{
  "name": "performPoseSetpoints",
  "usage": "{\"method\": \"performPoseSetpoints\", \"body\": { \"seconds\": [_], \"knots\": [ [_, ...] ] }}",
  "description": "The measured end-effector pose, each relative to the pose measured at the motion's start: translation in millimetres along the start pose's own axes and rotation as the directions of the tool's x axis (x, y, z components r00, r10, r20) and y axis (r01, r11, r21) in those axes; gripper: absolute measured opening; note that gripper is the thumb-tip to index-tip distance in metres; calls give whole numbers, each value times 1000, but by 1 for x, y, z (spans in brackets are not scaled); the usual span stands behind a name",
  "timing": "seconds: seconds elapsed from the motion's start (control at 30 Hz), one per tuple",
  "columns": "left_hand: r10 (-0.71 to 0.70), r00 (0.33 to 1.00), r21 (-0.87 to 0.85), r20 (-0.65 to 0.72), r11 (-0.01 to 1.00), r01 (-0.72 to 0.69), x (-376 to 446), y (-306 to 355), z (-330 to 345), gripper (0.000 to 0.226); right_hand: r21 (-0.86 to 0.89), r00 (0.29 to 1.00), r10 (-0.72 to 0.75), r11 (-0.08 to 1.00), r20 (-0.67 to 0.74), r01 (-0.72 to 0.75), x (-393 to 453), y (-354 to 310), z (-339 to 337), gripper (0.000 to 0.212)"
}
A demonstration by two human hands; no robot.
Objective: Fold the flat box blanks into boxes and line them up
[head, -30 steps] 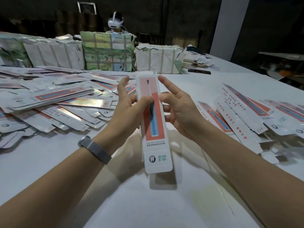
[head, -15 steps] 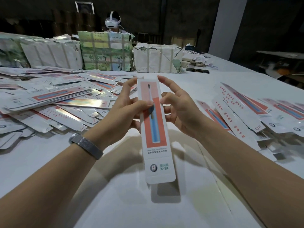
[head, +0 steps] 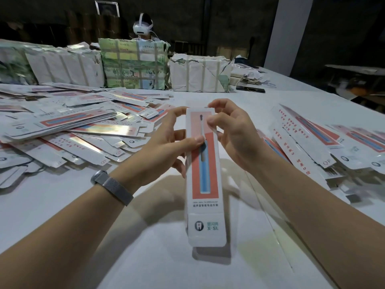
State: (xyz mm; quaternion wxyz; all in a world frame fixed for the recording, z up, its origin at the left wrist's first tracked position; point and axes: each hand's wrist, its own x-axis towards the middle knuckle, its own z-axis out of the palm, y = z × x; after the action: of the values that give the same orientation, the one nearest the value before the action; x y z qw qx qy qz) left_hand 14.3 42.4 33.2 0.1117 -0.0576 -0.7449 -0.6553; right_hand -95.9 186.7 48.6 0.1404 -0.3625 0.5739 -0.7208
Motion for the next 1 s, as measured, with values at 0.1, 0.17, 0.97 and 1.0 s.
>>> {"method": "performPoseSetpoints", "body": {
  "seconds": [0.1,0.17,0.97,1.0],
  "knots": [
    [19,1000,-19,-8,1000,-19,-2,-2,6,70,134,999,-7,991,-47,14,-1,-2,2,40],
    [31,999,-4,-33,1000,-31,-2,-2,10,75,186,998,6,983,-56,5,-1,-3,2,48],
    [70,997,57,-36,996,-68,0,-9,12,70,-80,986,163,984,20,-161,0,-15,-7,20],
    [70,997,57,-36,996,-68,0,-8,13,70,-86,989,148,985,5,-147,-1,-15,-6,21]
  ]
}}
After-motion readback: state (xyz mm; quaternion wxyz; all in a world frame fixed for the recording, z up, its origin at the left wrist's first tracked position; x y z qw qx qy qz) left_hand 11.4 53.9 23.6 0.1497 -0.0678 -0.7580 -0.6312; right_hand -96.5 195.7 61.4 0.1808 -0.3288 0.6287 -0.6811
